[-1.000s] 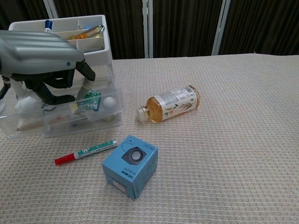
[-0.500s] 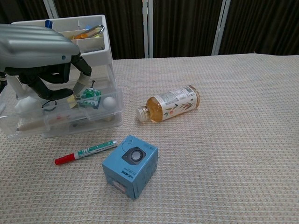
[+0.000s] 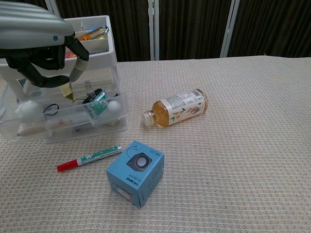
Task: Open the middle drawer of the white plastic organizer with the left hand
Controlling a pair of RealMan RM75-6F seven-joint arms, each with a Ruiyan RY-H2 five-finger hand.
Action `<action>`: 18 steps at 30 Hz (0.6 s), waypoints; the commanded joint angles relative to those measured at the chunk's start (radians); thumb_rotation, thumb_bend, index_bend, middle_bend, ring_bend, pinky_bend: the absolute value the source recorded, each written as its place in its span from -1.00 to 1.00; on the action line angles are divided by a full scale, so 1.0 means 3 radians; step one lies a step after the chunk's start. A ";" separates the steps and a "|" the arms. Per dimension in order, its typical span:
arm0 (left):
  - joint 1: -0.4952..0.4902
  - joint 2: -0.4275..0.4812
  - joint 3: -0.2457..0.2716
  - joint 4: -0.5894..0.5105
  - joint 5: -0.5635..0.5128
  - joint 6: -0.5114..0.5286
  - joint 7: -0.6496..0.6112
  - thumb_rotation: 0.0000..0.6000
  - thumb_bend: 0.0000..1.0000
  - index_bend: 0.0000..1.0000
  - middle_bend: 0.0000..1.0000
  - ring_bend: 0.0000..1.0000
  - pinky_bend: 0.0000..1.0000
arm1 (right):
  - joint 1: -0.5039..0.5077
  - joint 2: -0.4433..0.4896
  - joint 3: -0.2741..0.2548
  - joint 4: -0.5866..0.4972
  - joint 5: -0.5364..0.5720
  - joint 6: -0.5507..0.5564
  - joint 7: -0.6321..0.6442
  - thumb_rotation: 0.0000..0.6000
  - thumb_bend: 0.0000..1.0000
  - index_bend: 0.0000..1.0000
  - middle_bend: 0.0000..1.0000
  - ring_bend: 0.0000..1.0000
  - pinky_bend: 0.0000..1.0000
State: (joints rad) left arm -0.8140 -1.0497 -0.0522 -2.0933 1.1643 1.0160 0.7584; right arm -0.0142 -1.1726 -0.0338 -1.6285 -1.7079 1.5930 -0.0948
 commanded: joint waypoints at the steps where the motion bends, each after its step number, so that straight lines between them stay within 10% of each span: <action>1: 0.0029 0.0092 -0.0008 -0.0080 0.0054 0.0049 -0.0025 1.00 0.04 0.18 0.97 0.88 0.62 | -0.0002 0.0000 -0.0001 0.0000 -0.0007 0.0007 -0.0003 1.00 -0.97 -1.00 -1.00 -1.00 -1.00; 18: 0.0500 0.0687 0.0229 -0.0127 0.0880 0.0365 -0.0586 1.00 0.04 0.20 0.97 0.88 0.62 | -0.0009 -0.0009 -0.0005 0.0000 -0.0016 0.0018 -0.0024 1.00 -0.96 -1.00 -1.00 -1.00 -1.00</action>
State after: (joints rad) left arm -0.6940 -0.8671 -0.0038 -2.1501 1.3892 1.1038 0.6192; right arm -0.0169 -1.1751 -0.0354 -1.6286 -1.7128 1.5982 -0.1018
